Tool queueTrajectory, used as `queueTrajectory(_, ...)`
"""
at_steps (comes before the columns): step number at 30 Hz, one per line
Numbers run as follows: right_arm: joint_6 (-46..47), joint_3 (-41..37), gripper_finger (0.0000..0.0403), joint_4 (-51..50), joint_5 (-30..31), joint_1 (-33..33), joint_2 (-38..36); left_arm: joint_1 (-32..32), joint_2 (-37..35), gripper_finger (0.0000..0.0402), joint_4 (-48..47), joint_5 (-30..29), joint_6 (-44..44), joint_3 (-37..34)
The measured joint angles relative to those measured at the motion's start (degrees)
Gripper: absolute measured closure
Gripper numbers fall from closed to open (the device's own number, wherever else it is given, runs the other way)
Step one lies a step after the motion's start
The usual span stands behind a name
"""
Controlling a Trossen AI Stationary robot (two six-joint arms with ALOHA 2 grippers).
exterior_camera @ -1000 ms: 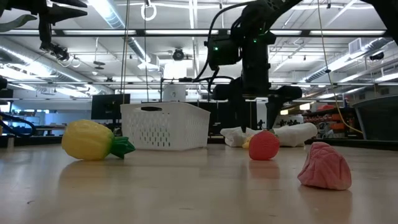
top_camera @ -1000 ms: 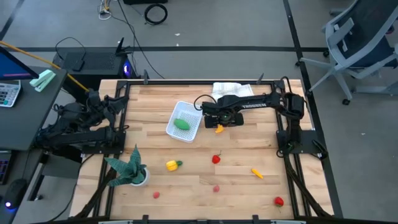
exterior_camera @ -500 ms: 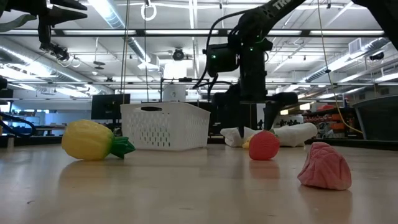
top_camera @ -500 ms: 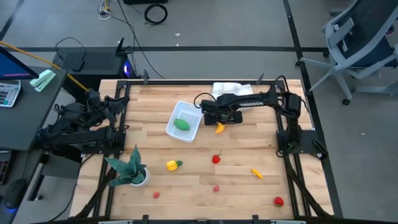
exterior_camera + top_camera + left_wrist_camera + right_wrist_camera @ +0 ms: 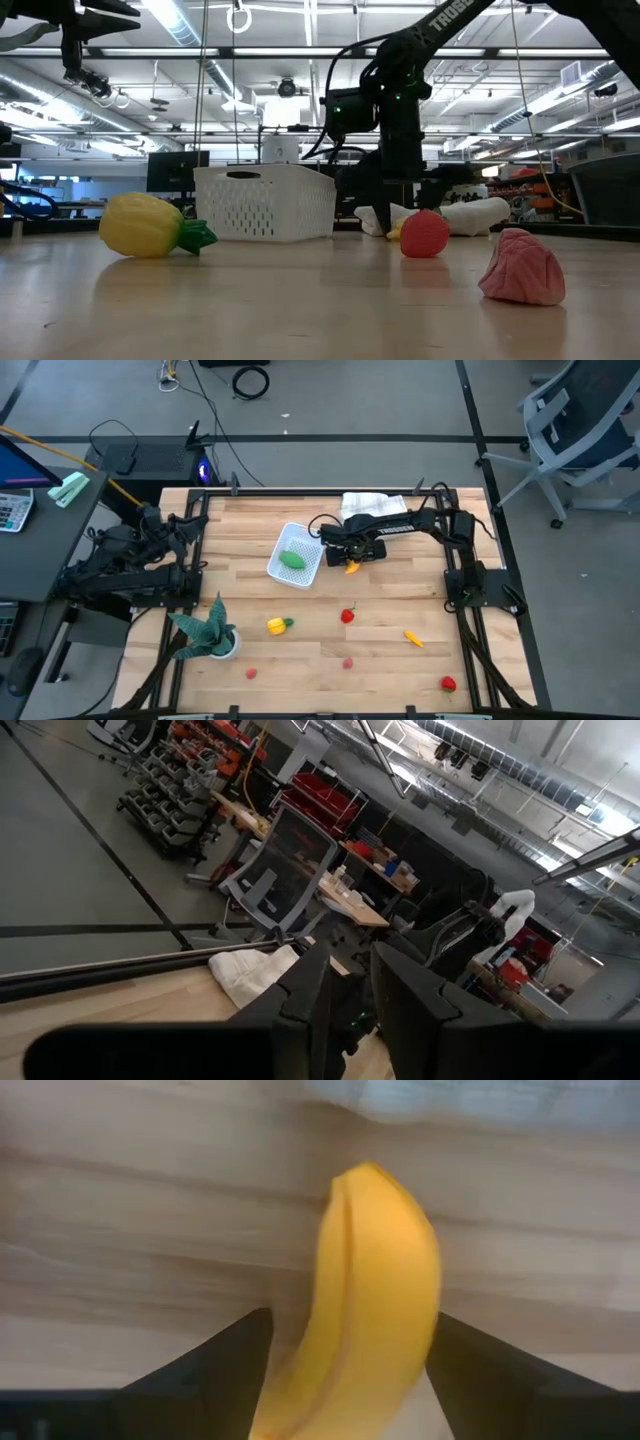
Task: Pick and placing Produce into tupperware
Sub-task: Put the banana into the white basket
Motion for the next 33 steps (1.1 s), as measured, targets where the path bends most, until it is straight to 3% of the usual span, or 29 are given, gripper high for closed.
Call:
queueTrajectory(4, 0.05, -0.04, 0.0197, 2.79, -0.07, -0.12, -1.85, 0.00, 0.00, 0.0315, 0.01, 0.00, -0.01, -0.01)
queueTrajectory(11, -3.27, -0.02, 0.0330, 8.07, -0.19, 0.06, -4.78, 0.00, 0.00, 0.0323, 0.02, 0.00, -0.15, -0.01)
queueTrajectory(21, -5.34, -0.02, 0.0332, 10.52, 1.49, 0.42, -11.64, 0.00, 0.00, 0.0318, 0.03, 0.01, -0.19, 0.01)
queueTrajectory(29, -6.21, 0.00, 0.0398, 10.64, 5.81, 0.39, -19.65, 0.00, 0.00, 0.0322, 0.02, 0.00, -0.14, 0.00)
queueTrajectory(33, -7.11, 0.00, 0.0389, 10.66, 6.41, 0.40, -21.64, 0.00, 0.00, 0.0318, 0.02, 0.02, -0.14, -0.01)
